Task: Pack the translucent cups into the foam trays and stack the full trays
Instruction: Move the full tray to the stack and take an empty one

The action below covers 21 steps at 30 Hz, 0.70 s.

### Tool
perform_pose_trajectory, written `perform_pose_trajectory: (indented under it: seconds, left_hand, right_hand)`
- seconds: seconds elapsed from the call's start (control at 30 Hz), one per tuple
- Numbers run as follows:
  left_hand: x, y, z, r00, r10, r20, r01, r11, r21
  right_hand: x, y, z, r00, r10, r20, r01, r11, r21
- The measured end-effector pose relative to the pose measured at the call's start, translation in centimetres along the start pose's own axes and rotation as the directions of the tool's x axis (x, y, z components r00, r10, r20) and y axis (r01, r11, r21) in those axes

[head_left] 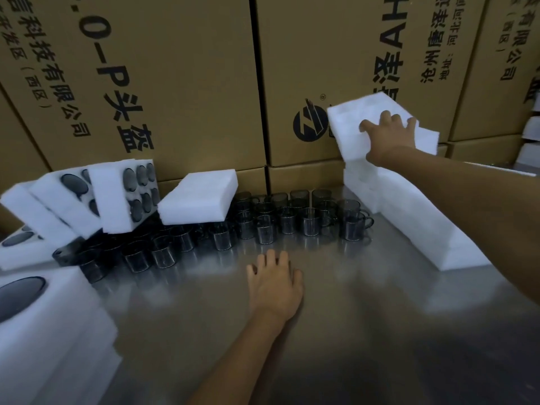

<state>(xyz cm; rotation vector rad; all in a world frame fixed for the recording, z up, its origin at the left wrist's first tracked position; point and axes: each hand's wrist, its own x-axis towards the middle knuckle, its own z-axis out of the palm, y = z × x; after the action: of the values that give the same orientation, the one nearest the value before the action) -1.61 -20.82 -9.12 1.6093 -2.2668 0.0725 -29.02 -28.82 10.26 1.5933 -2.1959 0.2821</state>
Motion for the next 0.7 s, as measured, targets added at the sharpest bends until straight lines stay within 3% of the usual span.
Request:
perform_pose_trajectory:
  seconds: [0.17,0.27,0.3,0.33,0.37,0.43,0.5,0.6,0.7]
  left_hand:
    - [0.5,-0.2,0.5,0.999,0.002,-0.037,-0.004,0.999,-0.048]
    - [1.0,-0.5,0.4,0.992,-0.118,-0.041,0.100,0.950,-0.297]
    - [0.9,-0.8,0.2,0.980,-0.199,-0.026,0.164,0.869,-0.467]
    - [0.7,-1.0,-0.3,0.957,-0.291,0.009,0.227,0.726,-0.649]
    - [0.4,-1.2,-1.0,0.919,-0.390,0.054,0.270,0.525,-0.807]
    - [-0.1,-1.9,-2.5,0.802,-0.581,0.138,0.270,0.146,-0.952]
    - [-1.0,-2.9,-3.5,0.713,-0.662,0.229,0.201,-0.121,-0.972]
    - [-4.1,-4.5,-4.8,0.758,-0.592,0.273,0.074,-0.337,-0.938]
    - [-7.5,-6.9,-5.9,0.798,-0.463,0.385,0.027,-0.611,-0.791]
  right_hand:
    - [-3.5,-2.8,-1.5,0.950,-0.205,-0.237,0.209,0.978,-0.006]
    - [-7.6,-4.8,-2.5,0.906,-0.295,-0.303,0.338,0.936,0.101]
    - [-9.3,-5.3,-2.6,0.901,-0.302,-0.311,0.364,0.917,0.163]
    - [-11.1,-5.7,-2.7,0.898,-0.303,-0.318,0.383,0.895,0.229]
    - [-12.9,-5.9,-2.6,0.895,-0.303,-0.328,0.400,0.870,0.288]
    - [-16.5,-5.8,-2.2,0.887,-0.321,-0.332,0.435,0.822,0.367]
    - [-19.7,-5.5,-1.6,0.863,-0.419,-0.284,0.504,0.758,0.413]
    - [-22.9,-4.7,-0.7,0.770,-0.606,-0.201,0.618,0.628,0.474]
    - [-25.2,-3.5,-0.4,0.723,-0.654,-0.223,0.670,0.585,0.457]
